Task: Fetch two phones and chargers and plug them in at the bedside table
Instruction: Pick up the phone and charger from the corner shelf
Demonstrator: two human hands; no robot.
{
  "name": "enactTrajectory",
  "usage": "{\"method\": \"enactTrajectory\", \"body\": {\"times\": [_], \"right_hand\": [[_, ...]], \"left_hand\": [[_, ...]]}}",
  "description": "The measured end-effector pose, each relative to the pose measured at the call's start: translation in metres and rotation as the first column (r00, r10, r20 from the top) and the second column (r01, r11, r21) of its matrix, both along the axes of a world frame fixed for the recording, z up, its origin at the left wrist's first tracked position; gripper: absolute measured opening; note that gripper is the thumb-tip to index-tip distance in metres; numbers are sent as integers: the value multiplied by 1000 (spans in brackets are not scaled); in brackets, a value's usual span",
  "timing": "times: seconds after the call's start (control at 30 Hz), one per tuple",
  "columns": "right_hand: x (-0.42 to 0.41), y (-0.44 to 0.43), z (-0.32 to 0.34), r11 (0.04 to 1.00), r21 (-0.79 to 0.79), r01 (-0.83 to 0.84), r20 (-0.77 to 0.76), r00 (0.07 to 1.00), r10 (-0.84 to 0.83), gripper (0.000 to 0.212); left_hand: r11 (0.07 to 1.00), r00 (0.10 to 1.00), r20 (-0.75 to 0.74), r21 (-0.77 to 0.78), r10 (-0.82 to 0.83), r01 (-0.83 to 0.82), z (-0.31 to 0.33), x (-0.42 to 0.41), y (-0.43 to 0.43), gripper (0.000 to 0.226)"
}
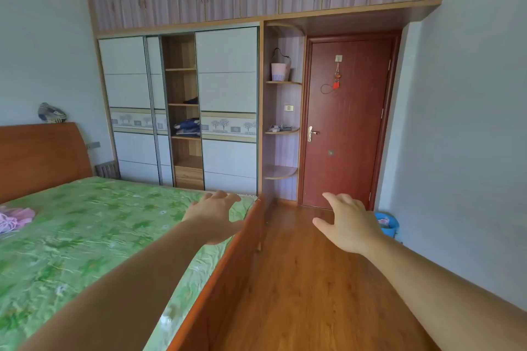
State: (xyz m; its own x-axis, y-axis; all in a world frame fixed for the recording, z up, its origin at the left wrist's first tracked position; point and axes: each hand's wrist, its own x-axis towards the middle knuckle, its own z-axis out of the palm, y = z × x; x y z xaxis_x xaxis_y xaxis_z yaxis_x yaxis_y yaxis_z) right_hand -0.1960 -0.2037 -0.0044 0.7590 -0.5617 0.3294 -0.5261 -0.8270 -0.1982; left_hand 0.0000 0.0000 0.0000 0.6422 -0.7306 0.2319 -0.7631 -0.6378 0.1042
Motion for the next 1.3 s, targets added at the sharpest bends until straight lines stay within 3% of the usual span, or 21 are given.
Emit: {"method": "enactTrajectory", "body": {"times": [0.27,0.83,1.3], "right_hand": [[71,-77,-26,999,29,-18,-7,1000,19,67],[338,-327,-21,997,64,38,-55,998,-34,68],[532,-626,-37,985,167,-53,-1,999,54,69]], "left_hand": [[999,1000,14,31,-14,14,-28,73,-93,63],[997,997,-23,-11,-70,70,-31,351,-353,53],[1000,1000,-16,12,-10,10,-27,514,-637,58]]}}
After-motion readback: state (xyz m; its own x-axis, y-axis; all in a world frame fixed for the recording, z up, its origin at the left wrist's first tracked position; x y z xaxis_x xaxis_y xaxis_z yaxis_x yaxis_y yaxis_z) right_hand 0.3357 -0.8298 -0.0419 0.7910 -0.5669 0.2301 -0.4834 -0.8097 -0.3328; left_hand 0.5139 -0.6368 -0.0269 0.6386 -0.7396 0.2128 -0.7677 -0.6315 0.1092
